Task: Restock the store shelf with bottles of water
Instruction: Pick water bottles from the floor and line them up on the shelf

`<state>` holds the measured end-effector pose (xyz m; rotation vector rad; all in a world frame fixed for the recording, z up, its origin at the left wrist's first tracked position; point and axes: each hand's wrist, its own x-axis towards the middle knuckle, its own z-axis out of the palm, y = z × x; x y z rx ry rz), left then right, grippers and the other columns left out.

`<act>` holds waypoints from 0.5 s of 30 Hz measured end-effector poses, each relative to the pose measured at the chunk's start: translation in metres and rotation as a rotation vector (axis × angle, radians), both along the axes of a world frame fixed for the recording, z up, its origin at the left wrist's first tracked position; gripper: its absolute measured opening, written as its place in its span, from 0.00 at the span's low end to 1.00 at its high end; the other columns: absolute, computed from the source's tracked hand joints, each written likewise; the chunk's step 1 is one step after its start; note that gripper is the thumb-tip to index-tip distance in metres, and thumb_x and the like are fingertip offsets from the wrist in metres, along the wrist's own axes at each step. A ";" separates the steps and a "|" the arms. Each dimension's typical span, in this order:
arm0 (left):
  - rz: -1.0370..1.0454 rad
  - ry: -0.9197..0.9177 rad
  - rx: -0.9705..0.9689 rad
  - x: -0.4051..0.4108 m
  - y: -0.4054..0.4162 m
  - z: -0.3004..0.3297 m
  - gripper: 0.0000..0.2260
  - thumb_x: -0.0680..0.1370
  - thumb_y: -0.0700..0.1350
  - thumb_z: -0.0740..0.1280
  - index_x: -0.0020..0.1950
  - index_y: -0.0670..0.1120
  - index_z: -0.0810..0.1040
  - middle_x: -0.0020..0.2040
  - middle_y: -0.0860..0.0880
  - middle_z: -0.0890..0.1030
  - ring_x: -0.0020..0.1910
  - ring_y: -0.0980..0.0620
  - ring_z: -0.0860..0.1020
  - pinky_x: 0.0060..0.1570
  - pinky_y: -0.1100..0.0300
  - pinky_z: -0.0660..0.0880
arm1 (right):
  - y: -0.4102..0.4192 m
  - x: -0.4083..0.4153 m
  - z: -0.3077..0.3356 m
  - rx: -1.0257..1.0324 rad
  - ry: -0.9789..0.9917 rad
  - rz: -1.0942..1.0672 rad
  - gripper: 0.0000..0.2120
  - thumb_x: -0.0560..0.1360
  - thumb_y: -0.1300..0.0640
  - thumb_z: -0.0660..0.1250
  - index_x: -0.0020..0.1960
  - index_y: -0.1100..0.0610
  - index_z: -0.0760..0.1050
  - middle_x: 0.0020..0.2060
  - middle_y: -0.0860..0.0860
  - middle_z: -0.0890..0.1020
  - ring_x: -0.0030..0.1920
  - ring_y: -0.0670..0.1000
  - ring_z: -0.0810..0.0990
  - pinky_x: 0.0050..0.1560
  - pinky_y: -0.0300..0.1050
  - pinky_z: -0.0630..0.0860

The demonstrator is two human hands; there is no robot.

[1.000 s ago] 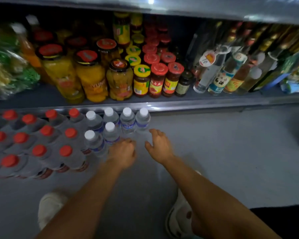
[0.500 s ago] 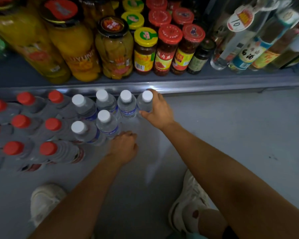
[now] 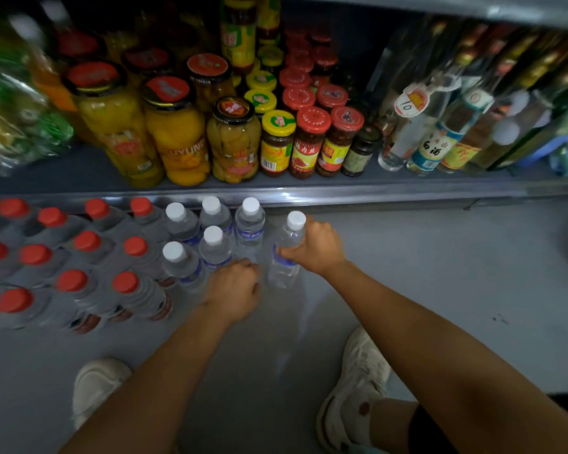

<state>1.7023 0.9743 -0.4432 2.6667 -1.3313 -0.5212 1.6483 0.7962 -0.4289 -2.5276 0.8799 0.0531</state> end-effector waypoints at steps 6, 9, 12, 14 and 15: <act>0.025 -0.107 -0.112 0.001 0.015 0.071 0.13 0.78 0.47 0.61 0.58 0.43 0.76 0.58 0.44 0.76 0.57 0.43 0.75 0.51 0.52 0.74 | 0.007 -0.018 0.084 -0.095 -0.114 -0.031 0.25 0.61 0.36 0.75 0.46 0.55 0.76 0.45 0.53 0.82 0.48 0.56 0.81 0.40 0.45 0.74; 0.018 -0.192 -0.197 0.007 0.019 0.118 0.12 0.78 0.47 0.60 0.56 0.44 0.76 0.56 0.44 0.76 0.56 0.42 0.75 0.49 0.51 0.74 | 0.010 -0.019 0.142 -0.110 -0.242 -0.034 0.19 0.62 0.39 0.76 0.39 0.53 0.74 0.38 0.52 0.82 0.43 0.53 0.81 0.37 0.45 0.74; 0.011 -0.278 -0.270 0.012 0.023 0.165 0.13 0.78 0.48 0.61 0.59 0.45 0.77 0.55 0.45 0.77 0.56 0.43 0.75 0.47 0.53 0.72 | 0.014 -0.014 0.197 -0.116 -0.361 -0.051 0.17 0.61 0.40 0.77 0.36 0.52 0.76 0.37 0.51 0.82 0.41 0.51 0.82 0.39 0.47 0.78; 0.005 -0.358 -0.314 0.015 0.026 0.196 0.12 0.78 0.48 0.61 0.57 0.46 0.77 0.53 0.45 0.77 0.56 0.44 0.74 0.45 0.54 0.71 | 0.017 -0.008 0.231 -0.117 -0.431 -0.048 0.16 0.61 0.41 0.77 0.32 0.50 0.74 0.34 0.49 0.81 0.39 0.49 0.81 0.37 0.44 0.76; 0.009 -0.391 -0.338 0.017 0.026 0.210 0.11 0.78 0.48 0.60 0.56 0.46 0.77 0.53 0.45 0.77 0.55 0.44 0.74 0.45 0.53 0.71 | 0.019 -0.004 0.247 -0.129 -0.462 -0.038 0.16 0.61 0.40 0.76 0.33 0.51 0.76 0.34 0.49 0.81 0.39 0.49 0.81 0.37 0.43 0.75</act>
